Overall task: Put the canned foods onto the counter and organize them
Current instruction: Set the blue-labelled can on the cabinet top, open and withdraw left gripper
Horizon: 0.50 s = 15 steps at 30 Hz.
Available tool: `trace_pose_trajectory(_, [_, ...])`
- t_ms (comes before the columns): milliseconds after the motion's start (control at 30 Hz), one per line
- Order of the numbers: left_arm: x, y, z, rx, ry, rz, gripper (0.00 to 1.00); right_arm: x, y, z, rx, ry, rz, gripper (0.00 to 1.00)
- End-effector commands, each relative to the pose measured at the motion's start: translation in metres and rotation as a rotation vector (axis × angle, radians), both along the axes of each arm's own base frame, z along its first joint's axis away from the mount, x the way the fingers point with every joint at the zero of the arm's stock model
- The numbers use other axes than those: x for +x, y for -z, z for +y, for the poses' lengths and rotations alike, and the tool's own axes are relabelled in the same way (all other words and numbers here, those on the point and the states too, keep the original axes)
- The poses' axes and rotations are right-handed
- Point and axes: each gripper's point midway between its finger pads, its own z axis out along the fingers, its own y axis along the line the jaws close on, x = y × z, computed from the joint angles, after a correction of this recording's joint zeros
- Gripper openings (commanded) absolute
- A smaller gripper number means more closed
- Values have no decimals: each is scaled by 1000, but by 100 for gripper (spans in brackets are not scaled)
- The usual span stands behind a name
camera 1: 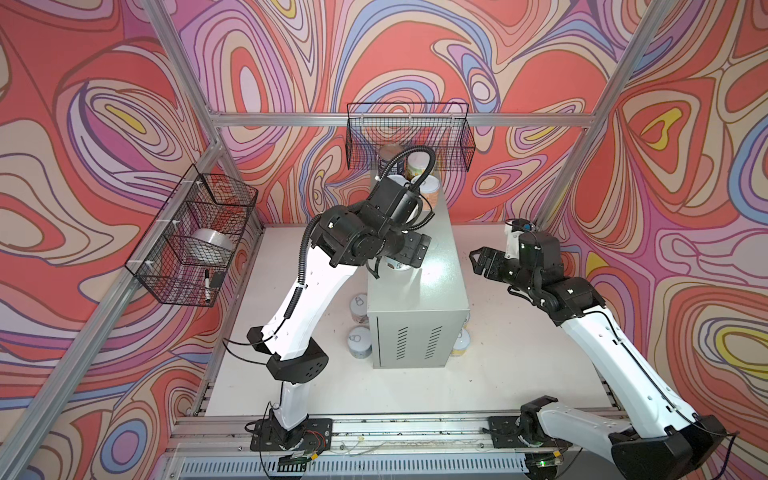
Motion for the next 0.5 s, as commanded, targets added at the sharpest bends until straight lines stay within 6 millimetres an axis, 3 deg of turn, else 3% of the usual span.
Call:
trace_pose_trajectory(0, [4, -9, -3, -14, 11, -43, 100, 3, -25, 3, 31, -16, -64, 91])
trace_pose_trajectory(133, [7, -22, -2, -25, 20, -95, 100, 4, -41, 7, 35, -42, -100, 89])
trace_pose_trajectory(333, [-1, -76, 5, -153, 54, -231, 100, -7, -93, 11, 33, -103, -221, 88])
trace_pose_trajectory(467, [-8, -103, 30, -168, -5, -327, 100, -21, -127, 27, 98, -206, -318, 89])
